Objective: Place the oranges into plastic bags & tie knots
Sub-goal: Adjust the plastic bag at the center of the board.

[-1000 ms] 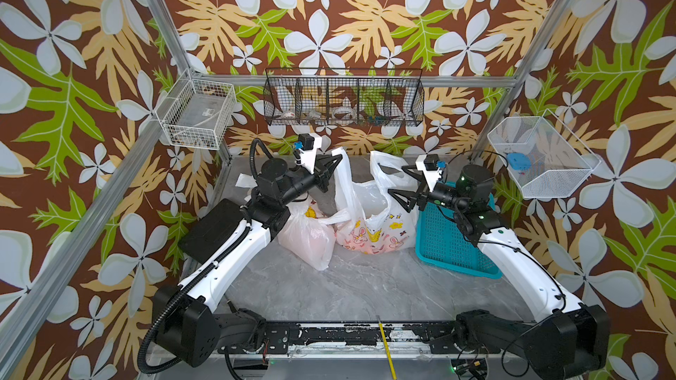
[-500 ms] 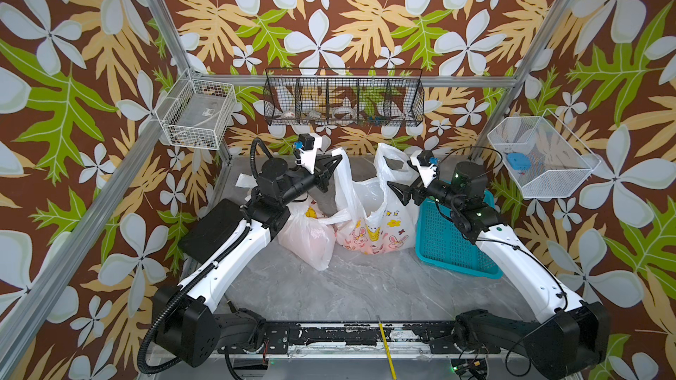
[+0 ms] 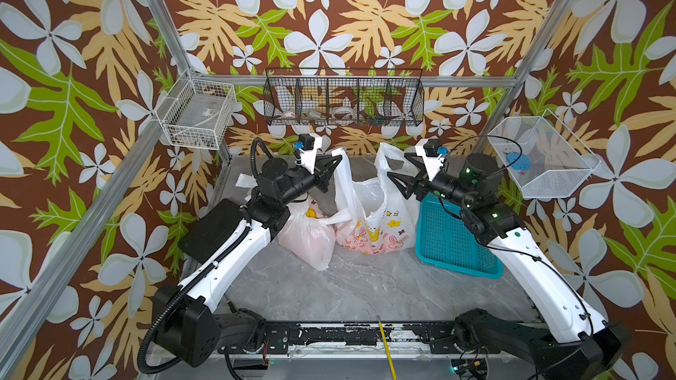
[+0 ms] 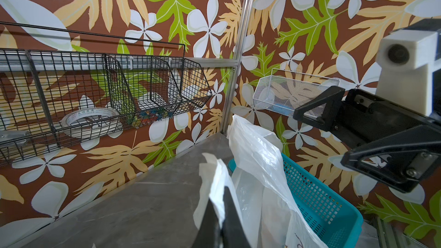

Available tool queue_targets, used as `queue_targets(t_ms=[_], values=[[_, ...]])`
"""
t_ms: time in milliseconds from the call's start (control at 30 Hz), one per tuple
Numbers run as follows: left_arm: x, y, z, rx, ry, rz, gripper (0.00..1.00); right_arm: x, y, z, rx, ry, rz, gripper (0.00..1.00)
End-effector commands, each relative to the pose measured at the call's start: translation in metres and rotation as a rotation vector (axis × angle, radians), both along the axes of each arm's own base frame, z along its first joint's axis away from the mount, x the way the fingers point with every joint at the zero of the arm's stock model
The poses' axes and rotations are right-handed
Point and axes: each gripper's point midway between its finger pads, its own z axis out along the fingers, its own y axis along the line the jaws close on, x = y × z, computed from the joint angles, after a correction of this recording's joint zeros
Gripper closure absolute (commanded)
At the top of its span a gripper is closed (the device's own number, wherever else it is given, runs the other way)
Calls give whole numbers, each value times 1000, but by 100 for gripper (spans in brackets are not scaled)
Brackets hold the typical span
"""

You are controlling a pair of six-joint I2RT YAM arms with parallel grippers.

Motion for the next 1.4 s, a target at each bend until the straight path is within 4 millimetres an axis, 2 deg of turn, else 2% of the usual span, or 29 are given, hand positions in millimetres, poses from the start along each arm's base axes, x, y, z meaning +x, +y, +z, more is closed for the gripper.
queue_targets(t_ms=[0, 67, 267, 467, 567, 633, 733, 867, 1000, 1100, 1233, 1367], values=[[0, 1, 7, -8, -29, 3, 100, 8, 2, -17, 49, 174, -36, 28], [-1, 1, 8, -10, -29, 2, 100, 15, 5, -22, 40, 221, -45, 33], [-2, 1, 7, -12, -27, -1, 100, 30, 22, -33, 22, 269, -20, 35], [-2, 1, 9, -13, -31, -1, 100, 60, 37, -46, -4, 295, -49, 41], [-3, 2, 8, -12, -29, 2, 100, 74, 41, -46, -19, 289, -62, 54], [-3, 3, 10, -13, -33, 8, 100, 77, 42, -38, -14, 265, -60, 69], [-4, 7, 11, -13, -33, 25, 100, 65, 46, -16, 5, 185, -2, 86], [-8, 13, 18, -40, -24, 20, 98, 27, 46, 8, 12, 16, 111, 100], [-10, 16, 25, -76, -9, -18, 97, -10, 43, 19, 15, -124, 204, 100], [-11, 17, 26, -84, -5, -20, 100, -31, 38, 30, 47, -203, 235, 100], [-9, 22, 24, -89, 5, 6, 100, -46, 17, 48, 135, -284, 218, 100], [9, 35, 9, -79, 74, 113, 100, -47, -9, 58, 222, -322, 167, 100]])
